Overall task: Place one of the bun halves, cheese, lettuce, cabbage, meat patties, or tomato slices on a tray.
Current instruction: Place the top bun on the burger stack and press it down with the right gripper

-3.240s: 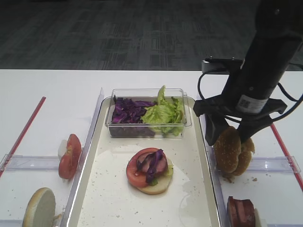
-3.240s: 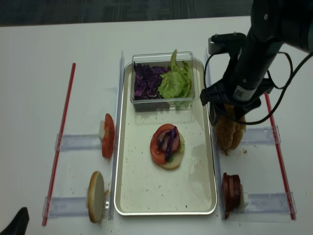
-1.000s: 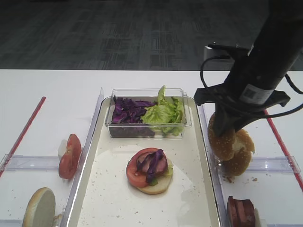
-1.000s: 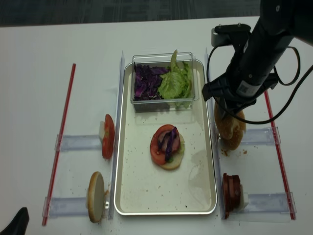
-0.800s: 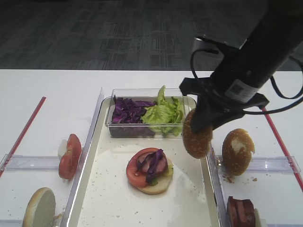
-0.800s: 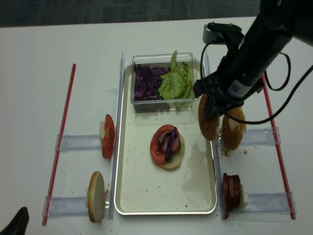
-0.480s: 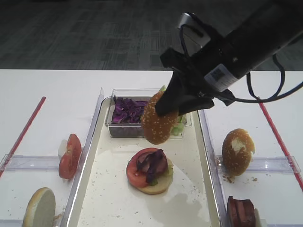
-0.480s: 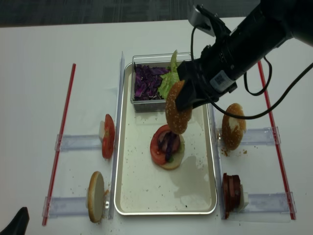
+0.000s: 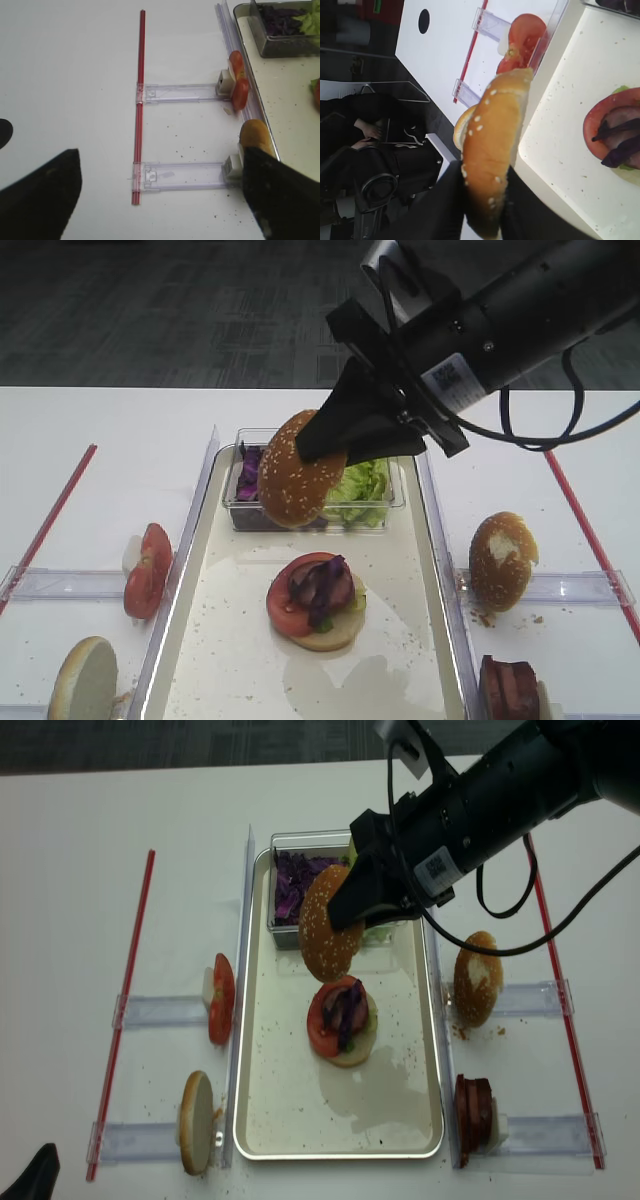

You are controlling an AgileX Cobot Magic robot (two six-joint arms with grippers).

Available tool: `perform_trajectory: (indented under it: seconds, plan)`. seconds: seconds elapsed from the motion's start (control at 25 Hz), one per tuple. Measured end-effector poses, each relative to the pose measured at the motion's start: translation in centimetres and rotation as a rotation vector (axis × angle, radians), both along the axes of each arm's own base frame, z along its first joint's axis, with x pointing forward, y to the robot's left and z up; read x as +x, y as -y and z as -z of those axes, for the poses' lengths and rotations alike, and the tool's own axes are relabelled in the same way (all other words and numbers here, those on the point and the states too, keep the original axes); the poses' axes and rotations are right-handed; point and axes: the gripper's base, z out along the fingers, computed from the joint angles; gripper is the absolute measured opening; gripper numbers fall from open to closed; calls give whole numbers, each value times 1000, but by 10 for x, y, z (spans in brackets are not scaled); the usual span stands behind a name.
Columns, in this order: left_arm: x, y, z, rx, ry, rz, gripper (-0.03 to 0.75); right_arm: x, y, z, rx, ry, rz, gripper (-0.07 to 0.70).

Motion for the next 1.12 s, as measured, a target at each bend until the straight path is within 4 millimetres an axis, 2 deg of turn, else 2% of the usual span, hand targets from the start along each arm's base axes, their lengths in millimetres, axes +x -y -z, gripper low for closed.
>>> perform_trajectory:
  seconds: [0.36,1.12]
  plan:
    - [0,0,0,0,0,0,598,1,-1,3,5,-14,-5,205]
    - [0,0,0,0,0,0,598,25,-9,78,-67,-202,-17,205]
